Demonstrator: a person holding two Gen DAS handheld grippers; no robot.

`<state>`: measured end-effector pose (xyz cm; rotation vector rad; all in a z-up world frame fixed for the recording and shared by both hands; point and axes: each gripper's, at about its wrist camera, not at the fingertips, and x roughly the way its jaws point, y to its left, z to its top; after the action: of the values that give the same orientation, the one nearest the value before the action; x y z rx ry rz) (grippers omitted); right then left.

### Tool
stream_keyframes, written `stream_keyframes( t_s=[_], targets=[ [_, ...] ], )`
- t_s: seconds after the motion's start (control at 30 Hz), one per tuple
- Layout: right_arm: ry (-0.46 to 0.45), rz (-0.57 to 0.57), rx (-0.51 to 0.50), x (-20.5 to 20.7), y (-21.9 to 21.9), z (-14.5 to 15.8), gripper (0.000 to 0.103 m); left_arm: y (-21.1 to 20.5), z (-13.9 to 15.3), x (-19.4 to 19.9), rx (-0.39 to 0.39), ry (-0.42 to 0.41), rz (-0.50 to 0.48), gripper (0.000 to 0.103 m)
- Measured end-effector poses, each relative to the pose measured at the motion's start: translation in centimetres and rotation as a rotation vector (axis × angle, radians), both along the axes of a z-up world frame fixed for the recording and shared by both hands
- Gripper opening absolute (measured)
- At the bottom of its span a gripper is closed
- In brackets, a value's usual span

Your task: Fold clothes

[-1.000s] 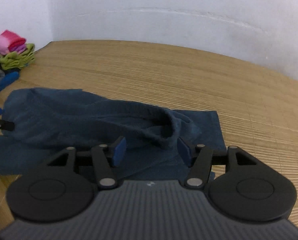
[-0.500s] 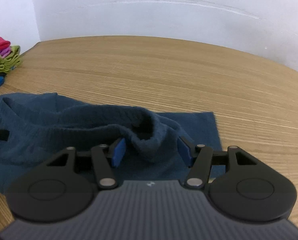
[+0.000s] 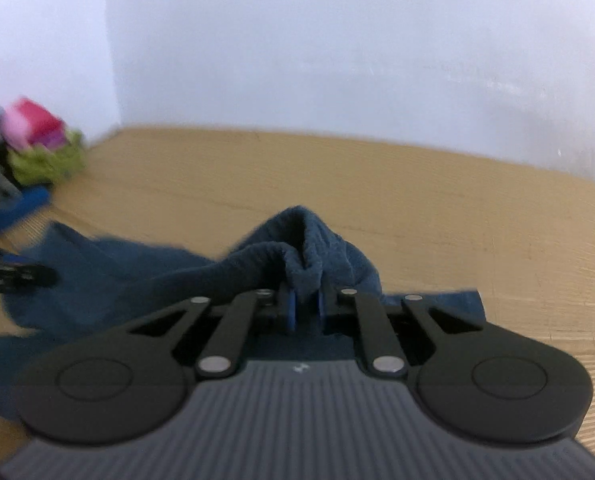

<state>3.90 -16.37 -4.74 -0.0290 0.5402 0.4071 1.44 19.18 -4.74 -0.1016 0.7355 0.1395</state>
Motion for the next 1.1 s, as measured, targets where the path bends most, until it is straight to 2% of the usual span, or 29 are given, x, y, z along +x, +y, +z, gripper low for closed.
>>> stream_keyframes(
  t_s=[0.17,0.23,0.33,0.47,0.6,0.67,0.73,0.83,0.87,0.9,0.93,1.0,1.1],
  targets=[
    [-0.041,0.113,0.174,-4.7,0.4,3.9,0.013,1.5,5.2,-1.0,0.072,-0.152,0.065,0.009],
    [-0.062,0.16,0.248,-6.2,0.9,5.0,0.013,1.7,7.6,-0.1,0.091,-0.207,0.067,0.009],
    [-0.072,0.164,0.433,-7.6,-0.4,6.7,0.013,-0.1,11.1,2.2,0.157,-0.285,0.022,0.009],
    [-0.116,0.077,0.551,-9.1,-5.5,8.2,0.013,-6.3,15.1,6.7,0.213,-0.387,-0.113,0.009],
    [-0.167,-0.085,0.598,-11.5,-13.3,8.8,0.013,-17.2,17.1,12.9,0.194,-0.434,-0.301,0.009],
    [-0.209,-0.184,0.573,-13.2,-17.3,9.0,0.013,-24.0,17.5,16.1,0.178,-0.447,-0.401,0.009],
    [-0.233,-0.29,0.552,-14.5,-21.3,8.9,0.013,-31.4,16.5,18.9,0.151,-0.403,-0.488,0.01],
    [-0.255,-0.481,0.479,-15.8,-26.8,8.4,0.013,-42.6,15.0,23.0,0.109,-0.336,-0.618,0.02],
    [-0.26,-0.549,0.447,-16.1,-28.5,8.2,0.013,-46.2,14.4,24.3,0.099,-0.308,-0.658,0.035],
    [-0.253,-0.622,0.401,-16.2,-30.2,7.8,0.013,-49.4,13.3,25.0,0.114,-0.253,-0.68,0.053],
    [-0.217,-0.697,0.338,-15.8,-31.7,7.0,0.013,-51.7,12.1,25.3,0.126,-0.213,-0.703,0.059],
    [-0.125,-0.811,0.22,-14.8,-34.4,5.2,0.016,-54.3,10.2,25.0,0.151,-0.18,-0.746,0.063],
    [0.021,-0.915,0.09,-13.4,-37.1,1.9,0.022,-54.7,8.1,25.3,0.181,-0.117,-0.796,0.07]
  ],
)
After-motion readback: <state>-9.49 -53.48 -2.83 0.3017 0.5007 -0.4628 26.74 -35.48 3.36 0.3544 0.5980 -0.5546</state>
